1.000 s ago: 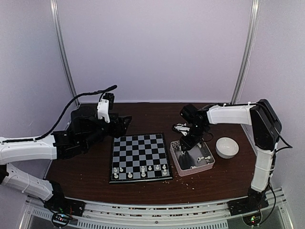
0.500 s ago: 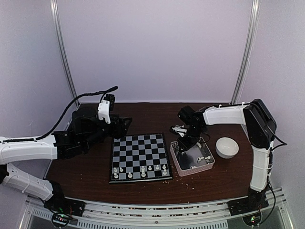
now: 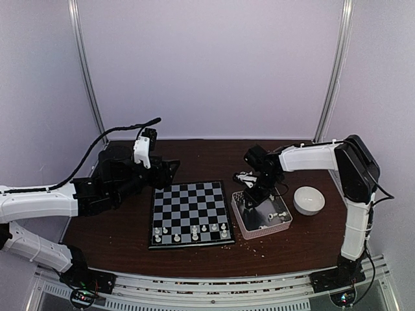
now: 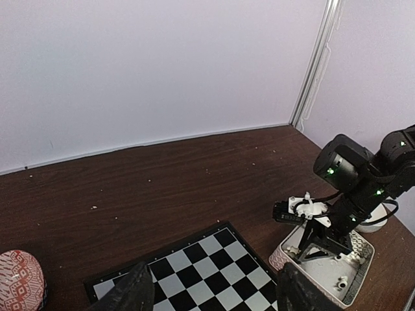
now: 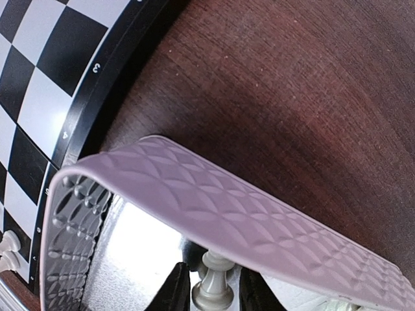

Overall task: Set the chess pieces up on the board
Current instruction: Pick up the chess piece from the storage box, then place the chess piece on the chessboard.

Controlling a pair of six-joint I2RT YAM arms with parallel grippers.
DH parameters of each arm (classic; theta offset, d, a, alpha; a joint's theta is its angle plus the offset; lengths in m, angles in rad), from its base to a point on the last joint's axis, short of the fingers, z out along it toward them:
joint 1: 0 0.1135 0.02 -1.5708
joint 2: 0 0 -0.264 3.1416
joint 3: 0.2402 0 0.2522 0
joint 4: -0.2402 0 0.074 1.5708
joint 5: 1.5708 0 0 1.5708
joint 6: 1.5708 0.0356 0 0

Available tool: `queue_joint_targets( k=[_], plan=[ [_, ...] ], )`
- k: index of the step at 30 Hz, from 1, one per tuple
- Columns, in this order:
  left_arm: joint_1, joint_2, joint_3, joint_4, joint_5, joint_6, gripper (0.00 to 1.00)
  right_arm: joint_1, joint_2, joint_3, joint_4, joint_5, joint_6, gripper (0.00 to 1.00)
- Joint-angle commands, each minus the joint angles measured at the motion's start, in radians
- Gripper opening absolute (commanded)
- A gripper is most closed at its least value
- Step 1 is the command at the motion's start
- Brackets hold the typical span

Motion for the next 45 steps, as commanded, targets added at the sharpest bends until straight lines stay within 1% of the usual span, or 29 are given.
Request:
queue_joint_targets(
  k=[1, 7, 9, 18, 21, 24, 26, 27, 31, 33, 36, 39, 41, 42, 45],
  plan=[
    [0.006, 0.0, 0.006, 0.025, 0.01, 0.013, 0.66, -0.007, -0.029, -0.034, -0.028, 0.046, -0.02, 0.26],
    [0.006, 0.003, 0.006, 0.031, 0.012, 0.019, 0.66, -0.007, -0.032, -0.047, -0.033, 0.087, -0.035, 0.29],
    [0.006, 0.006, 0.006, 0.035, 0.013, 0.022, 0.66, -0.007, -0.032, -0.042, -0.033, 0.107, -0.041, 0.29],
    [0.006, 0.016, 0.008, 0.047, 0.026, 0.025, 0.66, -0.007, 0.025, 0.01, -0.027, 0.094, -0.053, 0.14],
    [0.006, 0.011, 0.006, 0.042, 0.029, 0.051, 0.66, -0.01, 0.014, 0.003, -0.016, 0.095, -0.063, 0.07],
    [0.006, 0.018, 0.015, 0.041, 0.065, 0.108, 0.68, -0.03, -0.04, -0.02, -0.009, 0.057, -0.078, 0.05],
    [0.012, 0.035, 0.038, 0.033, 0.13, 0.156, 0.7, -0.048, -0.102, -0.052, 0.002, 0.019, -0.09, 0.05],
    [0.023, 0.048, 0.051, 0.03, 0.189, 0.172, 0.7, -0.059, -0.138, -0.067, 0.007, -0.03, -0.113, 0.05],
    [0.1, 0.116, 0.083, 0.069, 0.47, 0.173, 0.68, -0.071, -0.295, -0.147, 0.033, -0.212, -0.206, 0.06],
    [0.122, 0.165, 0.106, 0.104, 0.598, 0.164, 0.65, -0.071, -0.364, -0.175, 0.043, -0.293, -0.241, 0.07],
    [0.131, 0.259, 0.172, 0.158, 0.807, 0.142, 0.63, -0.071, -0.428, -0.192, 0.044, -0.398, -0.272, 0.08],
    [0.132, 0.381, 0.266, 0.215, 1.058, 0.075, 0.6, -0.063, -0.47, -0.196, 0.03, -0.476, -0.3, 0.08],
    [0.131, 0.459, 0.326, 0.277, 1.191, -0.011, 0.57, -0.056, -0.487, -0.193, 0.016, -0.512, -0.321, 0.08],
    [0.131, 0.495, 0.344, 0.305, 1.229, -0.052, 0.56, -0.053, -0.494, -0.193, 0.009, -0.529, -0.33, 0.08],
    [0.13, 0.558, 0.367, 0.368, 1.272, -0.111, 0.56, -0.044, -0.519, -0.191, 0.004, -0.568, -0.343, 0.08]
  ],
)
